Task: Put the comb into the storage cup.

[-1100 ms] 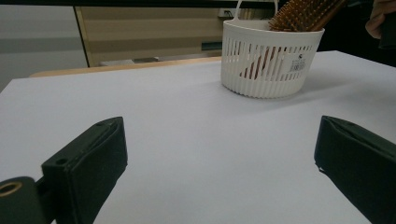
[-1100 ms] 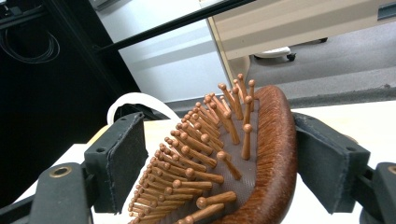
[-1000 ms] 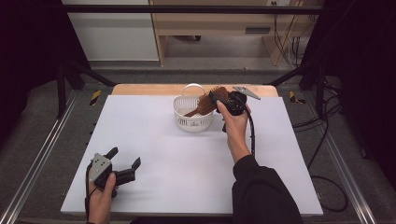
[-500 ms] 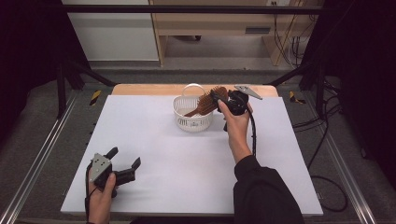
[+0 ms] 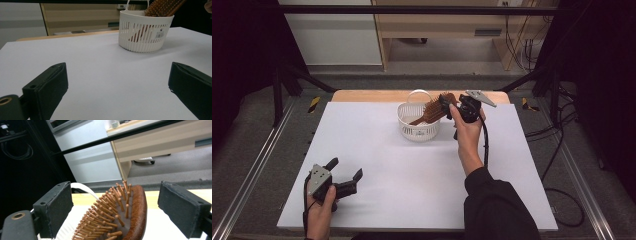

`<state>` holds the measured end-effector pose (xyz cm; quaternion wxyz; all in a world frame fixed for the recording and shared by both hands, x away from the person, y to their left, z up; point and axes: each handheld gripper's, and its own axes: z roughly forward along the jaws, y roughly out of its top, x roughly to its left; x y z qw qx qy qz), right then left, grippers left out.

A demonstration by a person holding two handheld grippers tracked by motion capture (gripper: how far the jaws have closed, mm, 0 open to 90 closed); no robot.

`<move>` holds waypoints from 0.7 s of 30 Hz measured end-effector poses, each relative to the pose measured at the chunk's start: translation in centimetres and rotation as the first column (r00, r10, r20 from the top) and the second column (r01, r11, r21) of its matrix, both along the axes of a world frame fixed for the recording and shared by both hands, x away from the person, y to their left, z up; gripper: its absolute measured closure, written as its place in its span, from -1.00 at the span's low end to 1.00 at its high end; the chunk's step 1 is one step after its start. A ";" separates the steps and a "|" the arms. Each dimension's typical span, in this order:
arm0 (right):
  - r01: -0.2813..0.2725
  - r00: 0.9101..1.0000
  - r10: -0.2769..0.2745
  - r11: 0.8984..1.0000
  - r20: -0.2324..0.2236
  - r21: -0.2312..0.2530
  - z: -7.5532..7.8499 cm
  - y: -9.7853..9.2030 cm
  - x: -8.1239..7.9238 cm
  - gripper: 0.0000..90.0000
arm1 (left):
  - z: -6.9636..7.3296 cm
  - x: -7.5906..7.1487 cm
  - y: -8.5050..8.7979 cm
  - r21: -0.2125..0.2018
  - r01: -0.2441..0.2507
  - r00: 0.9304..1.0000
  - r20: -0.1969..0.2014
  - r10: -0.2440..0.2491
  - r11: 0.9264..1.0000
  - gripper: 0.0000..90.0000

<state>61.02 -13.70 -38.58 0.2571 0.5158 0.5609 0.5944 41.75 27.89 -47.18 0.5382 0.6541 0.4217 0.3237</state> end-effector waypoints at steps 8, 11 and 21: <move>-0.018 0.999 0.018 1.000 0.029 0.009 0.7 -0.3 -0.6 -0.74 | 0.0 0.0 0.0 0.000 -0.001 1.000 0.000 0.001 1.000 -0.95; -0.023 0.999 0.023 1.000 0.031 0.007 0.7 -0.5 -0.7 -0.75 | 0.0 0.0 0.0 -0.001 0.000 1.000 0.000 0.000 1.000 -0.95; -0.024 0.998 0.025 0.999 0.056 -0.022 1.7 -2.0 -1.5 -0.74 | 0.0 0.0 0.3 0.001 -0.007 1.000 0.003 0.007 1.000 -0.95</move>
